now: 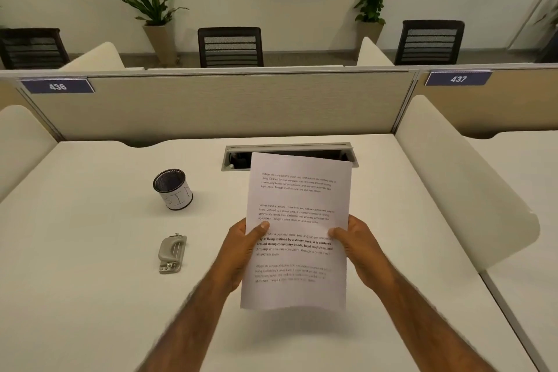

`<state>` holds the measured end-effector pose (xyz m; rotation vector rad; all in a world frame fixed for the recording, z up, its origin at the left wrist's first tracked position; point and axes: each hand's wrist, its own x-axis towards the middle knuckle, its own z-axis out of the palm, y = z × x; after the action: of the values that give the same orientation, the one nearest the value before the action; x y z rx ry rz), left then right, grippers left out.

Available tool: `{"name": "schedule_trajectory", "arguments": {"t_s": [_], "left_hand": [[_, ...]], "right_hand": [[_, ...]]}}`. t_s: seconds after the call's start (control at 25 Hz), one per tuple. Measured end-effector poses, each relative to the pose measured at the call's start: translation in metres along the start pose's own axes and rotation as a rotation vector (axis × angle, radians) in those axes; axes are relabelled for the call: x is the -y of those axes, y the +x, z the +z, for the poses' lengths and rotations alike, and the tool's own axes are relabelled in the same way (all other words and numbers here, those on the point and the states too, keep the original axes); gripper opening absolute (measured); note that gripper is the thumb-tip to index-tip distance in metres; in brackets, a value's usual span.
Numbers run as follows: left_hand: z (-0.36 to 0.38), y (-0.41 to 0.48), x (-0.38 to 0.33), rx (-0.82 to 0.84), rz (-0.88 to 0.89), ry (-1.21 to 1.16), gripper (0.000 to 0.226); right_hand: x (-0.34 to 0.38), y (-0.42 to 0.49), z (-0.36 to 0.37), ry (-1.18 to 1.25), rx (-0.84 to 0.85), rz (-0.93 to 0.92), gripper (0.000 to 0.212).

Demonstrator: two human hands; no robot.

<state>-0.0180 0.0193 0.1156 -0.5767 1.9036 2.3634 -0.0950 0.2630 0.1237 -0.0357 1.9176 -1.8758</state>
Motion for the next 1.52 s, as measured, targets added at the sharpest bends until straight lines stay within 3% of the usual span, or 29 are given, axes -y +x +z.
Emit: {"name": "schedule_trajectory", "arguments": {"t_s": [0.32,0.84,0.96,1.08,1.16,1.32,1.52], "left_hand": [[0.008,-0.005,-0.005,-0.018,0.169,0.094,0.023],[-0.033,0.004,0.0,-0.123,0.011,0.093,0.032],[-0.079,0.011,0.007,-0.333,0.018,0.146,0.03],[-0.136,0.019,0.021,-0.673,0.023,0.462,0.017],[-0.167,0.022,0.03,-0.811,-0.019,0.634,0.017],[-0.197,0.034,0.043,-0.828,-0.137,0.672,0.031],[-0.204,0.049,0.052,-0.802,-0.185,0.605,0.022]], "right_hand": [[0.0,0.0,0.004,-0.058,-0.11,-0.132,0.033],[-0.011,0.009,0.016,-0.017,-0.148,-0.098,0.009],[-0.015,0.013,0.02,0.006,-0.165,-0.082,0.01],[-0.019,0.015,0.023,0.013,-0.169,-0.069,0.012],[-0.024,0.015,0.023,0.006,-0.164,-0.063,0.011],[-0.031,0.016,0.02,0.003,-0.158,-0.058,0.011],[-0.034,0.015,0.013,0.016,-0.153,-0.042,0.01]]}}
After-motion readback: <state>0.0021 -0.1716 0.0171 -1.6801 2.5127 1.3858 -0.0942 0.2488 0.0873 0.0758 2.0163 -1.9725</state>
